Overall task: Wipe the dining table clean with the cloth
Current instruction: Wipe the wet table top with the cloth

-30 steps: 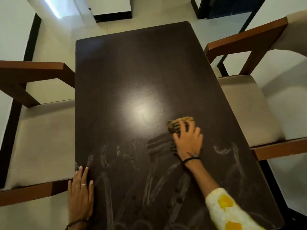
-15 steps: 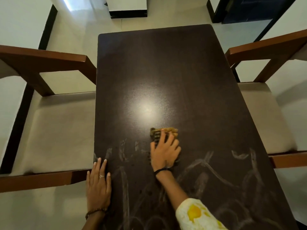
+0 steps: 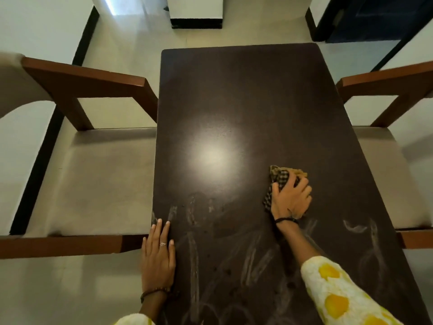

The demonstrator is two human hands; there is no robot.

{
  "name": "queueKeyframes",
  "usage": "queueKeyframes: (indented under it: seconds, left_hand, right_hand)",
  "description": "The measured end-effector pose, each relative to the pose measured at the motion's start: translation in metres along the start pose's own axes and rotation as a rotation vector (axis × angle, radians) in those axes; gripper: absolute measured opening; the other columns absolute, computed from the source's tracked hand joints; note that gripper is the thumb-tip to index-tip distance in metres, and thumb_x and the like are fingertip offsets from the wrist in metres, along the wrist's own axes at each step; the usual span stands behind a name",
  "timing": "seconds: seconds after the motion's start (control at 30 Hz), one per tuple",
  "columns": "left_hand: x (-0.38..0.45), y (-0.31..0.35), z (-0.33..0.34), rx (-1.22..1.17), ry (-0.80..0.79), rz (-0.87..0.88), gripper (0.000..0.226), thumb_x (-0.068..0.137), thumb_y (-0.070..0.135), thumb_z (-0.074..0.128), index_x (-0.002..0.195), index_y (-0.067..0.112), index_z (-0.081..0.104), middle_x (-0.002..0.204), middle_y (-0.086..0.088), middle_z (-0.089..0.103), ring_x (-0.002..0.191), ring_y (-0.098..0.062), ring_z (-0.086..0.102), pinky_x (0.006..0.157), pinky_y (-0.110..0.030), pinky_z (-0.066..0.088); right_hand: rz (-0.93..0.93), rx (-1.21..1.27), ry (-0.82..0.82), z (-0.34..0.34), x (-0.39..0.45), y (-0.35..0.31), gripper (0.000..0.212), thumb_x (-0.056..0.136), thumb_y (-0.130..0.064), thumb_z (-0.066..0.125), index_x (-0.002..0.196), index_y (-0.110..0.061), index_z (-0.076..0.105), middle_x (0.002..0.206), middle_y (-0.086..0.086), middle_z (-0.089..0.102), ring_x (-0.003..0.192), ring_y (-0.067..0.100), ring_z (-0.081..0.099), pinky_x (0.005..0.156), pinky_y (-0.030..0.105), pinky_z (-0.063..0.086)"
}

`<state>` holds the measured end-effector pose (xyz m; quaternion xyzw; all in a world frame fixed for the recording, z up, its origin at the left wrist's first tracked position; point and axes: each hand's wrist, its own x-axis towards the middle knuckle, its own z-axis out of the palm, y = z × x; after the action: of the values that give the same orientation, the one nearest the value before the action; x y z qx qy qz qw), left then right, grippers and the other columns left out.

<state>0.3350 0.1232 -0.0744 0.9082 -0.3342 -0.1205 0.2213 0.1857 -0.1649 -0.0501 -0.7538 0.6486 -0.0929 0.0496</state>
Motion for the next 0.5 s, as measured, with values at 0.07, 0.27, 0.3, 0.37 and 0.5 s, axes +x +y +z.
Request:
queueKeyframes:
  seconds: [0.07, 0.27, 0.3, 0.37, 0.5]
  left_hand:
    - [0.0, 0.0, 0.0, -0.004, -0.005, -0.001, 0.051, 0.091, 0.033, 0.027, 0.139, 0.015, 0.032, 0.146, -0.003, 0.031, 0.136, -0.016, 0.019, 0.107, -0.049, 0.025]
    - [0.001, -0.004, 0.001, 0.031, -0.002, -0.004, 0.049, 0.096, 0.044, 0.013, 0.14, 0.025, 0.024, 0.145, 0.001, 0.03, 0.138, -0.001, 0.003, 0.106, -0.05, 0.023]
    - [0.001, -0.005, 0.001, 0.039, -0.003, -0.006, 0.047, 0.096, 0.042, 0.017, 0.14, 0.025, 0.025, 0.146, 0.001, 0.03, 0.138, 0.0, 0.002, 0.105, -0.05, 0.024]
    - [0.001, -0.005, 0.002, 0.053, -0.004, -0.003, 0.047, 0.094, 0.036, 0.024, 0.14, 0.024, 0.026, 0.145, 0.001, 0.03, 0.138, 0.0, 0.002, 0.104, -0.053, 0.028]
    - [0.002, -0.004, 0.001, 0.108, -0.011, -0.005, 0.051, 0.096, 0.043, 0.008, 0.14, 0.024, 0.025, 0.146, 0.0, 0.032, 0.138, -0.001, 0.001, 0.108, -0.054, 0.018]
  right_hand:
    - [-0.057, 0.022, 0.014, 0.007, -0.019, -0.026, 0.049, 0.069, -0.03, 0.076, 0.109, -0.008, 0.056, 0.105, 0.023, 0.055, 0.082, 0.038, 0.054, 0.063, 0.043, 0.046]
    - [-0.354, 0.078, -0.02, 0.029, -0.09, -0.125, 0.061, 0.06, -0.041, 0.076, 0.111, -0.015, 0.054, 0.106, 0.016, 0.062, 0.078, 0.033, 0.057, 0.061, 0.037, 0.047]
    - [-0.404, 0.081, -0.049, 0.031, -0.1, -0.139, 0.063, 0.059, -0.043, 0.077, 0.111, -0.015, 0.055, 0.106, 0.015, 0.062, 0.079, 0.032, 0.058, 0.063, 0.036, 0.048]
    - [-0.497, 0.096, -0.102, 0.033, -0.112, -0.159, 0.063, 0.057, -0.046, 0.078, 0.11, -0.017, 0.062, 0.105, 0.013, 0.064, 0.08, 0.03, 0.06, 0.065, 0.035, 0.049]
    - [-0.758, 0.155, -0.113, 0.032, -0.1, -0.153, 0.054, 0.066, -0.05, 0.065, 0.11, -0.019, 0.061, 0.105, 0.01, 0.063, 0.08, 0.027, 0.06, 0.062, 0.035, 0.051]
